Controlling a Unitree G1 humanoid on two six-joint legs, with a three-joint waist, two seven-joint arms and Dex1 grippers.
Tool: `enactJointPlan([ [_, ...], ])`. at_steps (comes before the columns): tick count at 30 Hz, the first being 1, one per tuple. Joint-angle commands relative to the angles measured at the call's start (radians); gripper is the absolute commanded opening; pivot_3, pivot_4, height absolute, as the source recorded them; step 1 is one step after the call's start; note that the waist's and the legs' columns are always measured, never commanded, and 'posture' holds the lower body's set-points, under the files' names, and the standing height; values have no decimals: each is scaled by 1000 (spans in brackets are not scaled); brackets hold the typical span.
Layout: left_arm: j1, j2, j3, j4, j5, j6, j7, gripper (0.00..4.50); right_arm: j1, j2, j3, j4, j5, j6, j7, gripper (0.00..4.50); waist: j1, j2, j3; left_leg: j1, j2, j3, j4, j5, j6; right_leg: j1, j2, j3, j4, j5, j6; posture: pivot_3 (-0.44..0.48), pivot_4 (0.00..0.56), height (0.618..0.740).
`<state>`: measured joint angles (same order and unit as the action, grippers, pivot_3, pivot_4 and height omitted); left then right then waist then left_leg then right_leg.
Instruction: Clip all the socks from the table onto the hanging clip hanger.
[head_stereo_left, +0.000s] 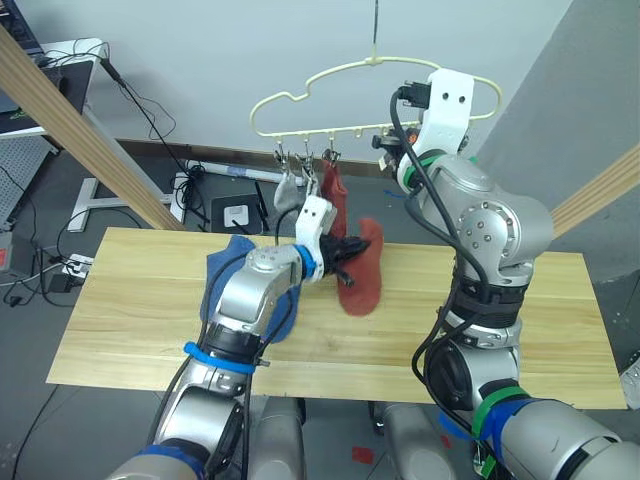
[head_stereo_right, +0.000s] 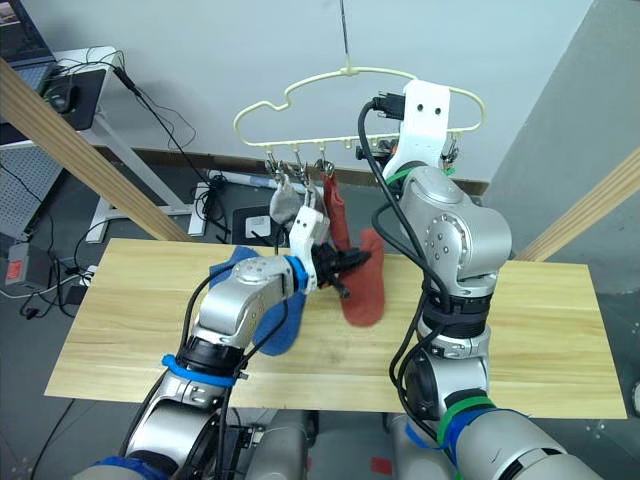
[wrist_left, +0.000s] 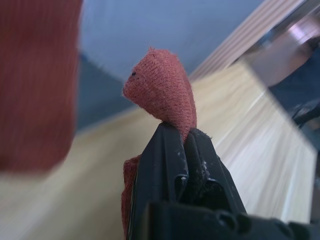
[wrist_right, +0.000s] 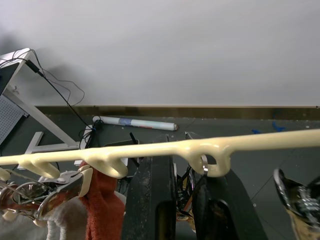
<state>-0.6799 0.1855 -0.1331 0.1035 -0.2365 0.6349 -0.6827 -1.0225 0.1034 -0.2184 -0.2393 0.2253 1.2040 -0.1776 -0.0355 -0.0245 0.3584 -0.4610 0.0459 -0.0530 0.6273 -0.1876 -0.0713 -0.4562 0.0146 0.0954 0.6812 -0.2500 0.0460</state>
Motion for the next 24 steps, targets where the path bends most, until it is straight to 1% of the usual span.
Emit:
enactJointPlan([
  [1,-31,-18,17,-33,-34,2,5,57,-31,8,-8,-60,17,-1,-2,55,-1,0,0,0,0,0,0,0,0,0,0,0,0,0,0,-10,335,740],
  [9,-93,-47,19,35,-31,-48,18,57,-34,12,-12,-64,16,6,-2,55,-3,0,0,0,0,0,0,0,0,0,0,0,0,0,0,-18,336,740],
  [24,-194,-68,46,140,-36,-118,37,57,-32,17,-17,-66,13,12,-2,55,-7,0,0,0,0,0,0,0,0,0,0,0,0,0,0,-20,340,740],
])
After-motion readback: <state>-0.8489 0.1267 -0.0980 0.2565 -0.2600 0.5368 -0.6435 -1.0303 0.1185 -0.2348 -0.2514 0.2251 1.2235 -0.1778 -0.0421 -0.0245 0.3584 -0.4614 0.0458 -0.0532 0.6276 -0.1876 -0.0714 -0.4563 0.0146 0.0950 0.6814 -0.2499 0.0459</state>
